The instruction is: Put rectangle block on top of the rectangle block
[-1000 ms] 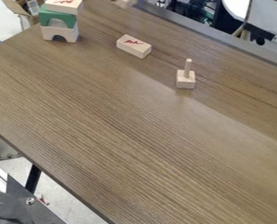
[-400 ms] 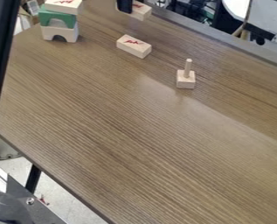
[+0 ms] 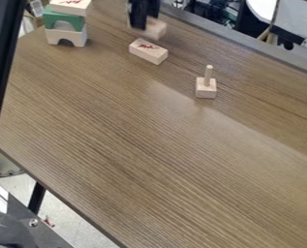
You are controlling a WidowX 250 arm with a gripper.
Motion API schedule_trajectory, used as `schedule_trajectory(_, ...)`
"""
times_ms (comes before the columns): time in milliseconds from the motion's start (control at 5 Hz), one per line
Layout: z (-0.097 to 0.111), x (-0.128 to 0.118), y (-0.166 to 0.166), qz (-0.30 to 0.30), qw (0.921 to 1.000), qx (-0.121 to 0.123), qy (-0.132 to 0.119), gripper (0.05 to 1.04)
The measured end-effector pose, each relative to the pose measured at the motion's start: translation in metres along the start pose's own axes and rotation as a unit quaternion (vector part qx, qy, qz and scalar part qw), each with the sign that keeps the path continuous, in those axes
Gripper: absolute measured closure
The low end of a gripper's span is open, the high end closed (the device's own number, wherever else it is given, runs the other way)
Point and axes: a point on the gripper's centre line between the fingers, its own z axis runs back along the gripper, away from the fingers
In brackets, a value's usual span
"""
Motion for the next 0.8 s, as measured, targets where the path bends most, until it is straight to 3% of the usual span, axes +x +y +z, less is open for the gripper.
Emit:
schedule_trajectory(200,-0.0084,-0.0001,0.0059,0.000,1.0000,0.007,0.002,0.529)
schedule_trajectory(800,-0.0047,-0.0018,0.0047,-0.001,1.0000,0.002,0.008,0.528)
